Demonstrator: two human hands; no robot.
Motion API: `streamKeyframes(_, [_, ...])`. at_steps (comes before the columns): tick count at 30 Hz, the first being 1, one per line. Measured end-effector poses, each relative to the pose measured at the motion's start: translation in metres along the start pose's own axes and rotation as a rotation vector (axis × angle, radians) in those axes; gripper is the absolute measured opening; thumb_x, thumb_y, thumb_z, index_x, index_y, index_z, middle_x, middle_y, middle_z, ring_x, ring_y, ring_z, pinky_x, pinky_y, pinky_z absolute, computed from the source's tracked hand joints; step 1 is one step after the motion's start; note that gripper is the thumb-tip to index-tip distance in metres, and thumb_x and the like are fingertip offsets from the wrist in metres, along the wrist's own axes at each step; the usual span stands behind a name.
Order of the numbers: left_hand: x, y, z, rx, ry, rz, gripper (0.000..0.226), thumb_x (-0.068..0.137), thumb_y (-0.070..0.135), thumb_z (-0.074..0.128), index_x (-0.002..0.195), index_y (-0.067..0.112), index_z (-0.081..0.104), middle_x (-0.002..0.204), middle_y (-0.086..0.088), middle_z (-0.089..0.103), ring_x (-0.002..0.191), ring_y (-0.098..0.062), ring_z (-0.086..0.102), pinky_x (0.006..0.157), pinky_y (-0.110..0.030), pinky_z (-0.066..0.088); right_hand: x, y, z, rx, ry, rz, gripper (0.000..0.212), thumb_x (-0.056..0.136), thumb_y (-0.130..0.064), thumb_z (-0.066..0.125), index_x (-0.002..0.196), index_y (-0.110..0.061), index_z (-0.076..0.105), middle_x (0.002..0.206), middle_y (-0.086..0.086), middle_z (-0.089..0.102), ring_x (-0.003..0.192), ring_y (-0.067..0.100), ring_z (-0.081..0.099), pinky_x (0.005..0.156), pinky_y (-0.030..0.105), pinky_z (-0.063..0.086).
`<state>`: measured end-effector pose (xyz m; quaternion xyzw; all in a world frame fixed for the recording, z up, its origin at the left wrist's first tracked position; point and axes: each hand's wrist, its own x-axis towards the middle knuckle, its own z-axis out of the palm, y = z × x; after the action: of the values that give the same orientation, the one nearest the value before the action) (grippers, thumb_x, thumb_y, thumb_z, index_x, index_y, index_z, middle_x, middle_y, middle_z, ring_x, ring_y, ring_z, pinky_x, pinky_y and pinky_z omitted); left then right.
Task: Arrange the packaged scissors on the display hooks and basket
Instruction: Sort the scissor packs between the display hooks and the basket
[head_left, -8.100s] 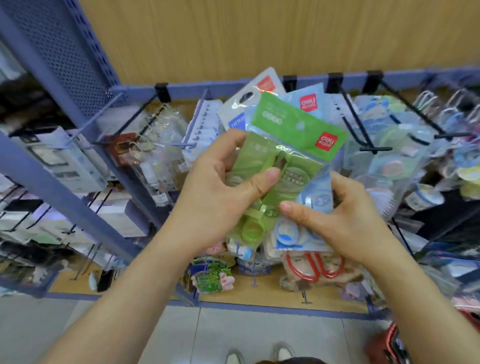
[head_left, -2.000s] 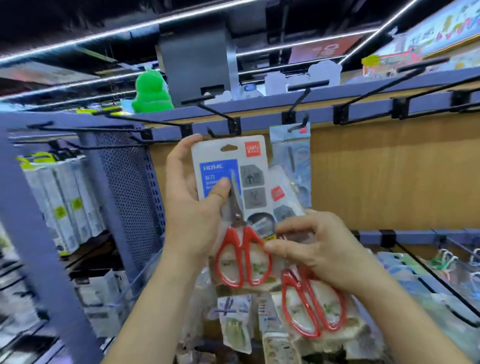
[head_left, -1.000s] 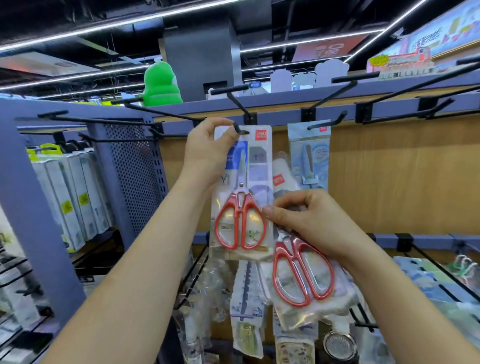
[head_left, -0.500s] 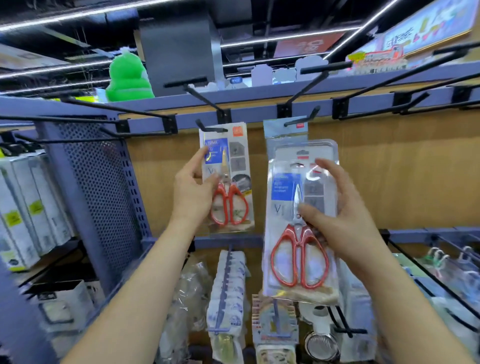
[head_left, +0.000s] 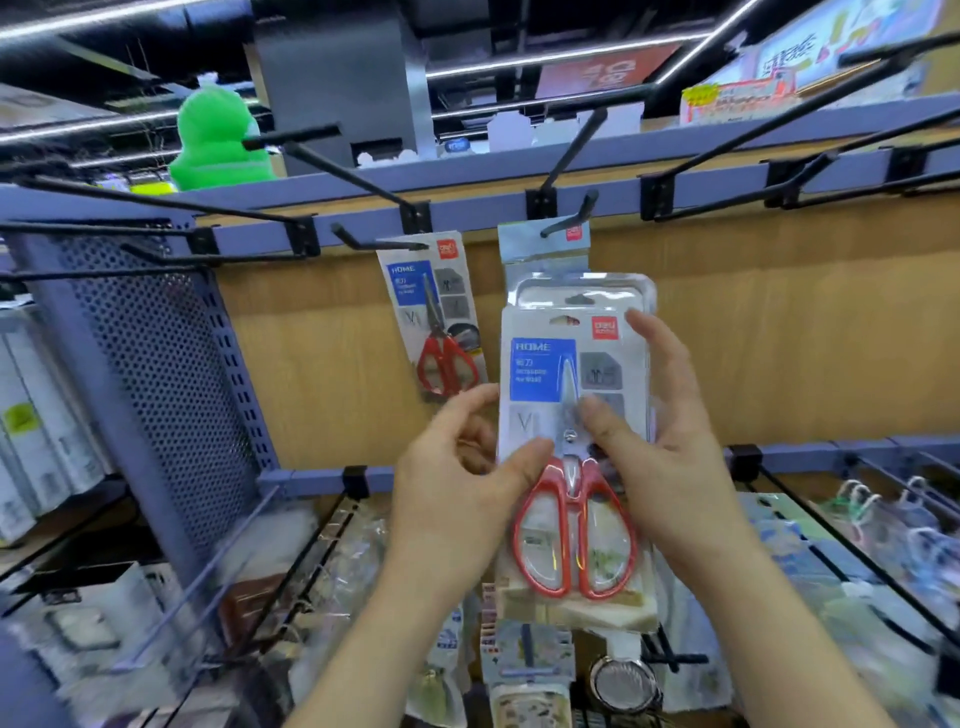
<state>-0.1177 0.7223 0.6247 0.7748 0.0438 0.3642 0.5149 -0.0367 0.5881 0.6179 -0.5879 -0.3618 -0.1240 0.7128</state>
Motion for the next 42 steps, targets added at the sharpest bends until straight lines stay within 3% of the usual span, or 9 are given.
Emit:
streamKeyframes(4, [-0.003,0.002,0.001,-0.074,0.152,-0.066,0.026,0.080,0.010,0.078,0.095,0.028,0.067,0.077,0.011,0.074,0.069,-0.010,0.069,0.067,-0.030,0.056,-0.003,0.000,0.005,0.013,0.100,0.019,0.045,0.104,-0.012,0.043,0.137,-0.043,0.043,0.124,-0.041,0.052,0.121,-0.012,0.049,0.099,0.013,0.043])
streamKeyframes(8, [-0.005,0.000,-0.004,-0.165,0.194,-0.126,0.020,0.089,0.009,0.069,0.105,0.019,0.063,0.085,0.003,0.076,0.078,-0.015,0.073,0.070,-0.033,0.057,-0.007,0.001,0.003,-0.063,0.117,0.043,0.038,0.105,-0.010,0.038,0.128,-0.038,0.050,0.122,-0.037,0.053,0.113,-0.021,0.047,0.087,-0.002,0.037])
streamKeyframes(11, [-0.007,0.003,-0.005,-0.369,0.263,-0.132,0.017,0.094,0.003,0.060,0.102,0.017,0.057,0.086,0.000,0.076,0.072,-0.013,0.072,0.064,-0.028,0.057,-0.008,0.001,-0.002,-0.081,0.109,0.049,0.033,0.102,-0.002,0.042,0.100,-0.022,0.068,0.094,-0.023,0.070,0.091,-0.013,0.060,0.074,0.001,0.041])
streamKeyframes(15, [-0.006,0.010,-0.007,-0.600,0.305,-0.062,0.018,0.097,-0.001,0.050,0.103,0.015,0.052,0.091,-0.001,0.076,0.081,-0.014,0.071,0.070,-0.027,0.059,-0.013,-0.012,-0.001,-0.073,-0.226,0.107,0.017,0.094,-0.037,0.061,0.091,-0.026,0.074,0.085,-0.019,0.073,0.085,-0.004,0.067,0.073,0.011,0.048])
streamKeyframes(20, [0.001,0.024,-0.039,-0.710,0.263,0.111,0.038,0.084,-0.009,0.059,0.112,0.014,0.048,0.098,-0.005,0.072,0.089,-0.017,0.069,0.080,-0.035,0.057,-0.021,-0.006,0.013,-0.216,-0.407,0.152,0.003,0.079,-0.037,0.076,0.081,-0.038,0.075,0.078,-0.013,0.071,0.074,0.001,0.065,0.066,0.018,0.049])
streamKeyframes(23, [0.012,0.046,-0.075,-0.502,0.254,0.341,0.039,0.075,0.010,0.075,0.109,0.025,0.063,0.107,-0.004,0.071,0.097,-0.021,0.067,0.086,-0.041,0.056,-0.022,-0.007,0.022,-0.170,-0.494,0.156,0.016,0.078,-0.042,0.073,0.082,-0.028,0.076,0.083,-0.005,0.072,0.080,0.009,0.066,0.071,0.027,0.050])
streamKeyframes(28, [0.038,0.073,-0.098,-0.216,0.340,0.431,0.013,0.073,0.022,0.080,0.072,0.032,0.073,0.075,0.014,0.072,0.073,-0.006,0.067,0.069,-0.027,0.055,-0.019,-0.017,0.044,-0.031,-0.423,0.160,0.020,0.071,-0.044,0.070,0.082,-0.028,0.076,0.081,-0.011,0.075,0.081,0.004,0.069,0.073,0.020,0.053])
streamKeyframes(31, [0.055,0.078,-0.097,-0.178,0.355,0.347,0.013,0.076,0.019,0.081,0.077,0.023,0.069,0.072,0.011,0.072,0.070,-0.008,0.066,0.068,-0.029,0.056,-0.019,-0.016,0.051,0.000,-0.412,0.188,0.026,0.075,-0.043,0.070,0.088,-0.022,0.077,0.084,-0.004,0.077,0.083,0.013,0.072,0.077,0.028,0.056])
streamKeyframes(42, [0.066,0.088,-0.097,-0.307,0.107,0.116,0.016,0.088,0.016,0.069,0.072,0.012,0.072,0.075,-0.005,0.075,0.068,-0.017,0.072,0.064,-0.029,0.059,-0.028,-0.020,0.054,-0.004,-0.419,0.263,0.024,0.079,-0.041,0.068,0.090,-0.021,0.078,0.088,-0.012,0.077,0.088,0.001,0.071,0.078,0.014,0.051])
